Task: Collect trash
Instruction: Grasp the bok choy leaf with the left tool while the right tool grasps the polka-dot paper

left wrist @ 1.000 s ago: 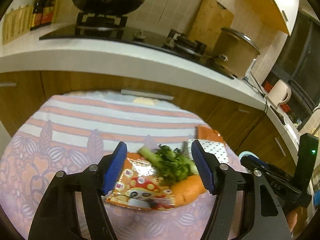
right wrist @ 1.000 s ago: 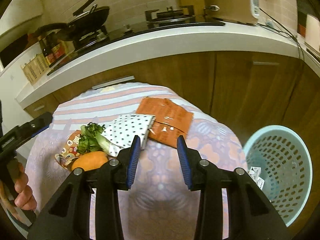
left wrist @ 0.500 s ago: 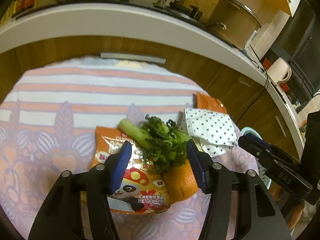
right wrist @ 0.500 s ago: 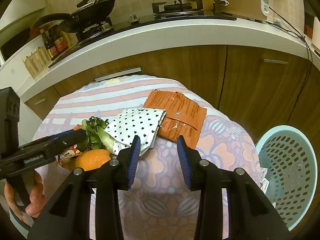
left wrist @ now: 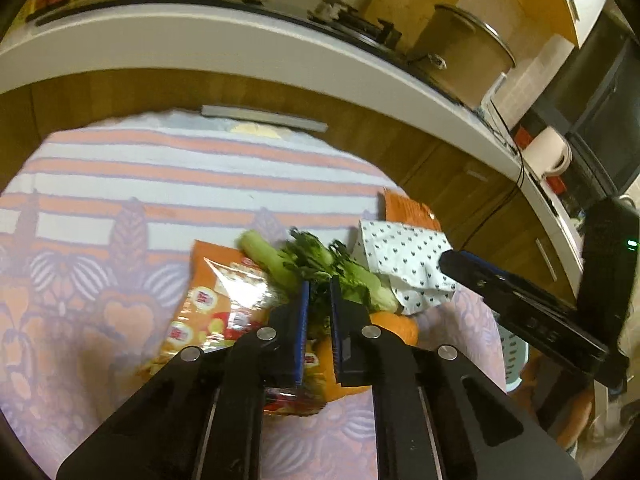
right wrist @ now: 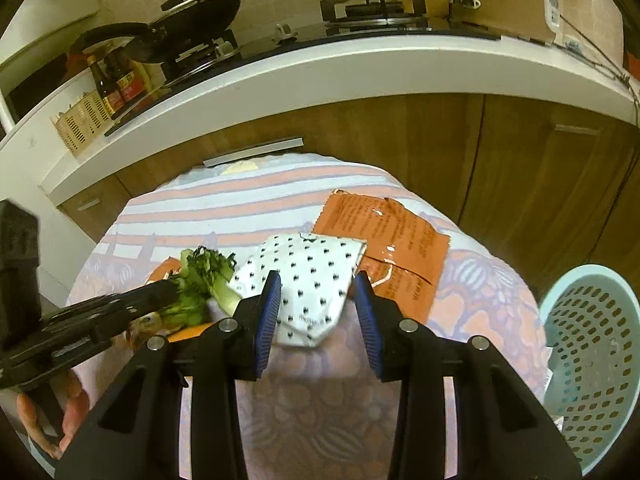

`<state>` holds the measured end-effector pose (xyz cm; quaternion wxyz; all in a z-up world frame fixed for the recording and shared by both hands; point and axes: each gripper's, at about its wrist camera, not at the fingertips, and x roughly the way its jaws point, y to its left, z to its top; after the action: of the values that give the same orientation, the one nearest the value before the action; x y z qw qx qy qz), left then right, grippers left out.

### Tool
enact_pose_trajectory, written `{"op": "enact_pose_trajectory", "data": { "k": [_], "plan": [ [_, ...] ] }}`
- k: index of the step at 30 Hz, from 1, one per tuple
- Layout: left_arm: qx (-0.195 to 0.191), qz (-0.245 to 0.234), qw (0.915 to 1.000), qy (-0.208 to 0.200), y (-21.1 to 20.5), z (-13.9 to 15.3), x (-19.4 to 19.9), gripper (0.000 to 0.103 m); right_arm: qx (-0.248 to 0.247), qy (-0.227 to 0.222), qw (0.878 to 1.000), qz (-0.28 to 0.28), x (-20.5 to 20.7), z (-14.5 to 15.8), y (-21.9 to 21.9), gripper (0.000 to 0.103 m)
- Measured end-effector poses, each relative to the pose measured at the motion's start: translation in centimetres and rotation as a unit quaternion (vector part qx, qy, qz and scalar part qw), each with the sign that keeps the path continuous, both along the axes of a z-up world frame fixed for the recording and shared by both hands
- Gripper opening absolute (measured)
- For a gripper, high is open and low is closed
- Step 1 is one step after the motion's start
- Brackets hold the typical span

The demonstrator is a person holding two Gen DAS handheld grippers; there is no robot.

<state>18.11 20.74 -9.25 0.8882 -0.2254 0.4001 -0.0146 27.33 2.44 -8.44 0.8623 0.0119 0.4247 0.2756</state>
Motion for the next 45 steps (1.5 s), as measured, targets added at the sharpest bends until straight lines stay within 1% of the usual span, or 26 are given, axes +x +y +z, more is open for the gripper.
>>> {"op": "enact_pose_trajectory", "data": {
  "k": [3, 9, 11, 13, 14, 15, 16, 17, 18, 19, 23, 24, 25, 26, 27, 29, 30, 31, 34, 36, 41, 45],
  "plan": [
    [-0.004, 0.011, 0.9999, -0.008, 1.1, 0.5, -0.6, 0.006, 0.011, 0.014, 1.000, -0.006, 0.9, -0.7, 0.3, 0.051],
    [-0.003, 0.019, 0.9997, -0.012, 2.7, 0.8, -1.4, 0.006, 0.000, 0.023, 1.000, 0.003, 1.2, -1.8, 1.8, 0.052],
    [0.002, 0.012, 0.9999, -0.002, 2.9, 0.5, -1.4, 0.006, -0.014, 0.011, 1.000, 0.005, 0.9, -1.8, 2.4, 0.052],
    [0.008, 0.007, 0.9999, 0.010, 2.8, -0.1, -1.5, 0.009, -0.031, 0.000, 0.999, 0.011, 0.5, -1.7, 3.1, 0.051],
    [0.012, 0.007, 0.9998, 0.014, 2.8, -0.2, -1.5, 0.010, -0.039, -0.007, 0.999, 0.012, 0.3, -1.7, 3.3, 0.048],
    [0.017, 0.009, 0.9997, 0.018, 2.8, -0.4, -1.5, 0.015, -0.047, -0.011, 0.999, 0.011, 0.2, -1.7, 3.3, 0.039],
    [0.021, 0.009, 0.9995, 0.021, 2.7, -0.5, -1.4, 0.024, -0.056, -0.015, 0.998, 0.007, 0.1, -1.8, 3.3, 0.030],
    [0.023, 0.010, 0.9994, 0.022, 2.6, -0.6, -1.3, 0.029, -0.056, -0.015, 0.998, 0.005, 0.1, -1.7, 3.2, 0.028],
    [0.028, 0.014, 0.9992, 0.023, 2.5, -0.6, -1.2, 0.040, -0.054, -0.017, 0.998, 0.004, 0.1, -1.7, 3.0, 0.023],
    [0.032, 0.017, 0.9990, 0.024, 2.5, -0.5, -1.1, 0.047, -0.049, -0.018, 0.999, 0.005, 0.1, -1.5, 2.7, 0.020],
    [0.040, 0.011, 0.9988, 0.027, 1.8, -0.4, -0.4, 0.055, -0.044, -0.028, 0.999, 0.005, -0.3, -1.1, 2.3, 0.015],
    [0.042, 0.008, 0.9987, 0.029, 1.6, -0.4, -0.2, 0.059, -0.042, -0.034, 0.999, 0.006, -0.5, -0.9, 2.3, 0.014],
    [0.049, 0.002, 0.9983, 0.033, 1.1, -0.3, 0.2, 0.060, -0.040, -0.038, 0.998, 0.007, -0.7, -0.7, 2.3, 0.012],
    [0.058, 0.001, 0.9977, 0.036, 0.7, -0.4, 0.4, 0.060, -0.037, -0.043, 0.998, 0.008, -0.9, -0.4, 2.4, 0.012],
    [0.067, 0.001, 0.9969, 0.040, 0.4, -0.4, 0.5, 0.057, -0.035, -0.047, 0.998, 0.008, -1.0, -0.2, 2.4, 0.010],
    [0.100, 0.003, 0.9932, 0.060, -0.5, -0.8, 1.1, 0.043, -0.032, -0.063, 0.997, 0.011, -1.6, 0.5, 2.4, 0.008],
    [0.108, -0.001, 0.9917, 0.070, -0.8, -1.1, 1.4, 0.027, -0.032, -0.068, 0.997, 0.010, -1.8, 0.7, 2.3, 0.007],
    [0.114, -0.001, 0.9906, 0.076, -1.0, -1.3, 1.5, 0.022, -0.031, -0.076, 0.997, 0.010, -2.1, 1.1, 2.2, 0.006],
    [0.140, 0.003, 0.9878, 0.068, -1.4, -1.1, 1.2, 0.018, -0.023, -0.089, 0.996, 0.008, -2.6, 1.9, 1.8, 0.005],
    [0.146, 0.008, 0.9877, 0.056, -1.5, -0.6, 0.9, 0.018, -0.011, -0.098, 0.995, 0.006, -2.9, 2.5, 1.0, 0.004],
    [0.140, 0.015, 0.9899, 0.016, -1.8, 1.9, 0.0, 0.017, 0.014, -0.113, 0.993, -0.012, -3.3, 3.8, -1.2, 0.004],
    [0.136, -0.001, 0.9907, -0.001, -3.2, 3.5, 0.1, 0.017, 0.027, -0.124, 0.991, -0.032, -3.8, 5.1, -3.7, 0.004]
  ]
}}
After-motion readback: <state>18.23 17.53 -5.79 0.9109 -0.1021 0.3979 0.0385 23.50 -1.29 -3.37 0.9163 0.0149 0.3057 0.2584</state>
